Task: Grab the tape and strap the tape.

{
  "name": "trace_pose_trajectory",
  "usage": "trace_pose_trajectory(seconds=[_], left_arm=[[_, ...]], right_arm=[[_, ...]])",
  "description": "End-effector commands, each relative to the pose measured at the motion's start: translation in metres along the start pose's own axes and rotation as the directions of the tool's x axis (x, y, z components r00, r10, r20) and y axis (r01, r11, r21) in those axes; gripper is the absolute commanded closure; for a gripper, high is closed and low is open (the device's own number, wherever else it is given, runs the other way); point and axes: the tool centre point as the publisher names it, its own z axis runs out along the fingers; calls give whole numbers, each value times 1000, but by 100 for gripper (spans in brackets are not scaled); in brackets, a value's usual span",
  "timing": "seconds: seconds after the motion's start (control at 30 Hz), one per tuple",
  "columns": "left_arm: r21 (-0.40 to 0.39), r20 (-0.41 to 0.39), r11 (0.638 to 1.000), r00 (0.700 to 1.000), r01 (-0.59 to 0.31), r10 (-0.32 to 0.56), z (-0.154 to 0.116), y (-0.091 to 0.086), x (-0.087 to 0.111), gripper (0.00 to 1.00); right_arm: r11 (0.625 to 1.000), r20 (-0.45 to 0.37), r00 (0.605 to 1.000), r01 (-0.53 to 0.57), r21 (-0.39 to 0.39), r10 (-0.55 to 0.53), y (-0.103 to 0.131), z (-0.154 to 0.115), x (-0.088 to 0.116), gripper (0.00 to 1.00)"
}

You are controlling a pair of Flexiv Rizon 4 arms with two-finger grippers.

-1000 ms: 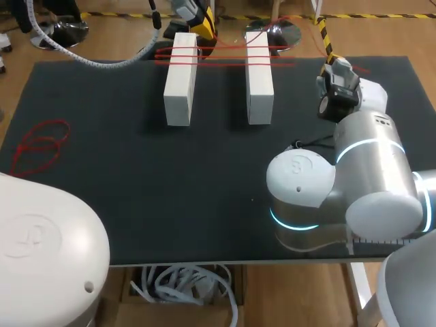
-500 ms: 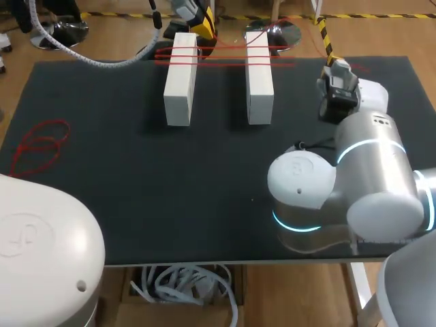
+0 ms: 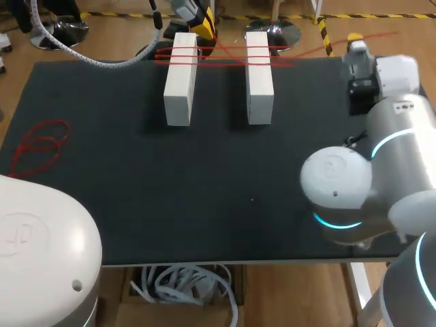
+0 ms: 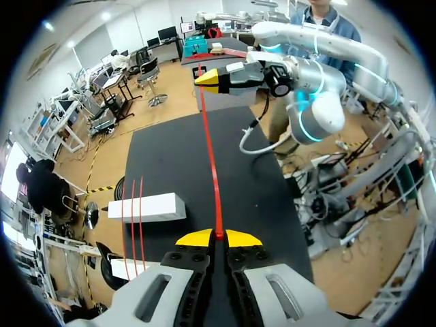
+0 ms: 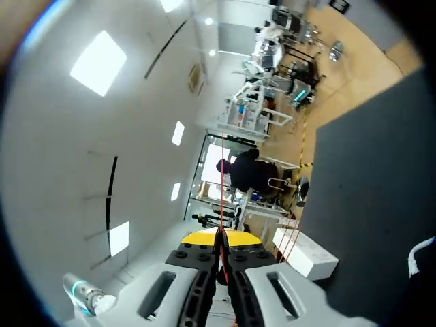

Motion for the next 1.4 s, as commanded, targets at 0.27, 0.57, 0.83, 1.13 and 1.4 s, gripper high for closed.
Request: trace_pose_trajectory(seconds=[0.27,0.57,0.83,1.13,1.4], left_arm=[[-4,-1,1000,1000,1,-1,-1,0,0,100],[-4,-1,1000,1000,1,-1,-1,0,0,100],[-4,-1,1000,1000,1,-1,-1,0,0,100],[-4,-1,1000,1000,1,-1,-1,0,0,100],[-4,-1,1000,1000,1,-1,-1,0,0,100]], right_arm=[[879,-137,896,442,178,-423,15,4,15,100],[879,-137,896,442,178,-423,15,4,15,100],[745,-19,751,658,111,-661,1,14,28,100],[553,17,554,829,85,-832,-29,11,34,100],[342,88,335,935,91,-938,-47,5,30,100]])
